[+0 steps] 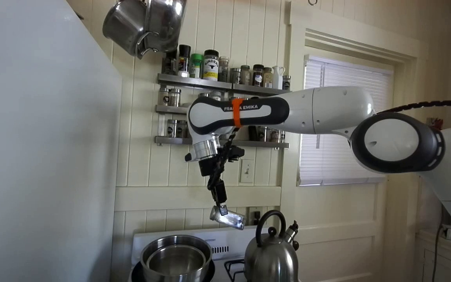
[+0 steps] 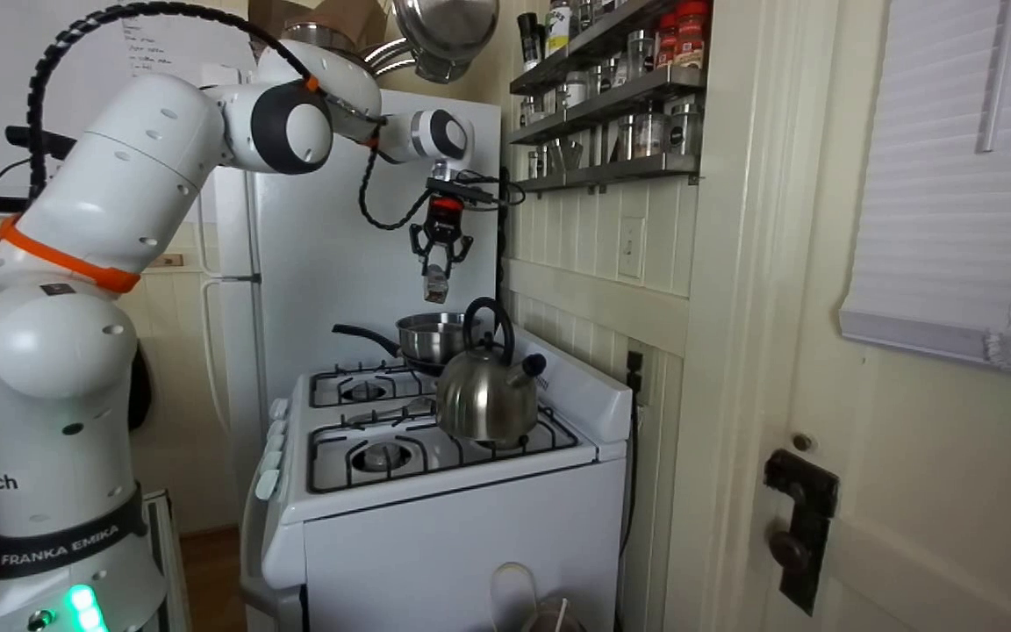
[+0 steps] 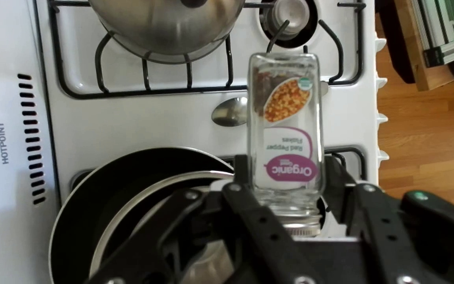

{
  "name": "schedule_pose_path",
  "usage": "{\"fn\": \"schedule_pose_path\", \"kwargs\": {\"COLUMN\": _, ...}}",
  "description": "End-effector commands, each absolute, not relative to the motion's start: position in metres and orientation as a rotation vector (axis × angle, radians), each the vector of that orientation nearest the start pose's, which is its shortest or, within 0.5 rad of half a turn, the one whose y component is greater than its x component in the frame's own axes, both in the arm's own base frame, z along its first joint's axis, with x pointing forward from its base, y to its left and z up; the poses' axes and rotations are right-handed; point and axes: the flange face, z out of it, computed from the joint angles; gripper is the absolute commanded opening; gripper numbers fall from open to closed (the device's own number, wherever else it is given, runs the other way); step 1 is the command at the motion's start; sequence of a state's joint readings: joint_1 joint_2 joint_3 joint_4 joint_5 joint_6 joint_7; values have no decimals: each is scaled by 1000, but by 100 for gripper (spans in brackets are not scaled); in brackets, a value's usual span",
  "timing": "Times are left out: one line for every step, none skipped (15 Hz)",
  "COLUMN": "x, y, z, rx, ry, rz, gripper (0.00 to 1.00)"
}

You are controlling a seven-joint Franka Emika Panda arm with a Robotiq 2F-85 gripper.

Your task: Pour some spice into the silver bowl

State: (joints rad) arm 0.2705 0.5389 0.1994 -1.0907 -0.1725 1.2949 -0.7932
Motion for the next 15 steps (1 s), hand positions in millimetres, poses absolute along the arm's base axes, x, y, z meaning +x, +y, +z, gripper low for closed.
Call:
{"fn": "schedule_pose_path", "kwargs": {"x": 633, "y": 273, "z": 473, "rx": -2460, "ry": -1965, "rz": 640, "gripper": 23}}
{"fn": "schedule_pose_path", "kwargs": {"x": 634, "y": 276, "z": 468, "rx": -2430, "ry": -2012, "rz": 703, "gripper": 23}}
{"fn": "schedule_pose_path", "kwargs": {"x": 634, "y": 278, "z": 464, "rx": -2409, "ry": -2044, "rz": 757, "gripper": 23}}
{"fn": "schedule_pose_path", "kwargs": {"x": 634, "y": 283, "z": 463, "rx": -2396, "ry": -2085, "rz": 795, "gripper": 23}}
{"fn": "schedule_pose_path", "kwargs": {"x": 632, "y": 286, "z": 461, "rx": -2371, "ry": -2115, "rz": 842, "gripper": 23}}
{"fn": "schedule_pose_path", "kwargs": {"x": 630, "y": 288, "z": 461, "rx": -2343, "ry": -2141, "rz": 900, "gripper": 23}}
{"fn": "schedule_pose_path", "kwargs": {"x": 628, "y": 293, "z": 462, "rx": -2324, "ry": -2176, "rz": 929, "gripper": 23}}
{"fn": "schedule_pose_path", "kwargs": {"x": 626, "y": 295, "z": 462, "rx": -2299, "ry": -2206, "rz": 974, "gripper": 23}}
{"fn": "schedule_pose_path", "kwargs": {"x": 625, "y": 298, "z": 463, "rx": -2287, "ry": -2227, "rz": 982, "gripper": 23}}
{"fn": "schedule_pose_path", "kwargs": {"x": 625, "y": 301, "z": 465, "rx": -2276, "ry": -2257, "rz": 988, "gripper": 23}}
{"fn": "schedule_pose_path", "kwargs": {"x": 626, "y": 303, "z": 467, "rx": -2280, "ry": -2269, "rz": 971, "gripper": 23}}
{"fn": "schedule_pose_path", "kwargs": {"x": 629, "y": 303, "z": 469, "rx": -2305, "ry": -2273, "rz": 932, "gripper": 23}}
{"fn": "schedule_pose_path", "kwargs": {"x": 631, "y": 303, "z": 473, "rx": -2334, "ry": -2262, "rz": 889, "gripper": 23}}
{"fn": "schedule_pose_path", "kwargs": {"x": 636, "y": 298, "z": 485, "rx": -2404, "ry": -2210, "rz": 785, "gripper": 23}}
{"fn": "schedule_pose_path", "kwargs": {"x": 641, "y": 290, "z": 494, "rx": -2459, "ry": -2152, "rz": 687, "gripper": 23}}
